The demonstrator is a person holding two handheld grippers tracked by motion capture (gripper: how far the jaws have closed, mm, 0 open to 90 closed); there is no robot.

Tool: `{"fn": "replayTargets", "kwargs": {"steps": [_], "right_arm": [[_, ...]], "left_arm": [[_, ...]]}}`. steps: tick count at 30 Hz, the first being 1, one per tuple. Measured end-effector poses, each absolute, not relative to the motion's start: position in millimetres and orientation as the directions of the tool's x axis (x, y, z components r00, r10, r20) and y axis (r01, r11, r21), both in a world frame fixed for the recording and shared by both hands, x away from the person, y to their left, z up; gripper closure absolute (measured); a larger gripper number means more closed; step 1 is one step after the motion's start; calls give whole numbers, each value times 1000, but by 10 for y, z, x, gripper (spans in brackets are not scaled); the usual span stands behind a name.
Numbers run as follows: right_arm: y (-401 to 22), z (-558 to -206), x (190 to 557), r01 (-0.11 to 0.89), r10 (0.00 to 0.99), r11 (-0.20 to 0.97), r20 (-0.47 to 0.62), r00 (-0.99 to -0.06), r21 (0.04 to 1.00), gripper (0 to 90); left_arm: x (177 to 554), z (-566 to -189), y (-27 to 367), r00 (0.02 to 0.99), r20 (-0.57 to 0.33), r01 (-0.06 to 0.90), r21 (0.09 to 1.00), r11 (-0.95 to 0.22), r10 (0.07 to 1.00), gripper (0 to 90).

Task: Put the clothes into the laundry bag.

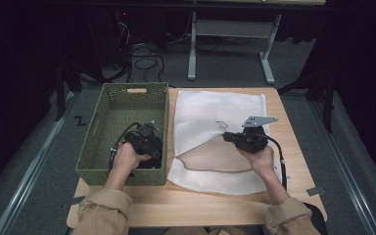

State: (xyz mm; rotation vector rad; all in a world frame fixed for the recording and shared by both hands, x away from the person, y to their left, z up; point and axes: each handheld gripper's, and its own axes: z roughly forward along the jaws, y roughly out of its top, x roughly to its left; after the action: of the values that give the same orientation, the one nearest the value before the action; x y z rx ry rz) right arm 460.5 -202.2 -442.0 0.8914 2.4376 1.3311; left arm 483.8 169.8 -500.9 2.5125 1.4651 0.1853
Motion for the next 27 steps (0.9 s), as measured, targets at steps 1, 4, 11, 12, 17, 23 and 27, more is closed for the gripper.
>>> {"fn": "replayTargets", "kwargs": {"steps": [1,4,11,12,17,23,27], "right_arm": [[-2025,-4419,4606,402,605,405,89,-791,822,873],[-2022,-4421,4600,401,606,403,88,-790,823,872],[-2022,-4419,4589,400,609,405,84,-789,822,872],[-2024,-4417,4589,401,610,403,86,-788,823,872],[-2010,-4430,4590,404,608,407,87,-789,820,871],[-2014,-4427,4586,403,610,405,86,-788,821,871],[-2008,-4433,4588,402,608,408,84,-789,820,871]], "left_arm": [[4849,-5009,1699,486,0,845,257,-469,874,1],[4855,-5009,1690,470,12,852,257,-457,882,3],[4839,-5052,1736,460,-43,861,267,-433,887,0],[4841,-5054,1735,467,-38,857,266,-442,884,0],[4844,-5063,1734,468,-33,856,266,-444,883,0],[4830,-5029,1730,477,-50,853,268,-448,878,91],[4816,-4999,1723,481,-70,853,269,-448,874,211]]}}
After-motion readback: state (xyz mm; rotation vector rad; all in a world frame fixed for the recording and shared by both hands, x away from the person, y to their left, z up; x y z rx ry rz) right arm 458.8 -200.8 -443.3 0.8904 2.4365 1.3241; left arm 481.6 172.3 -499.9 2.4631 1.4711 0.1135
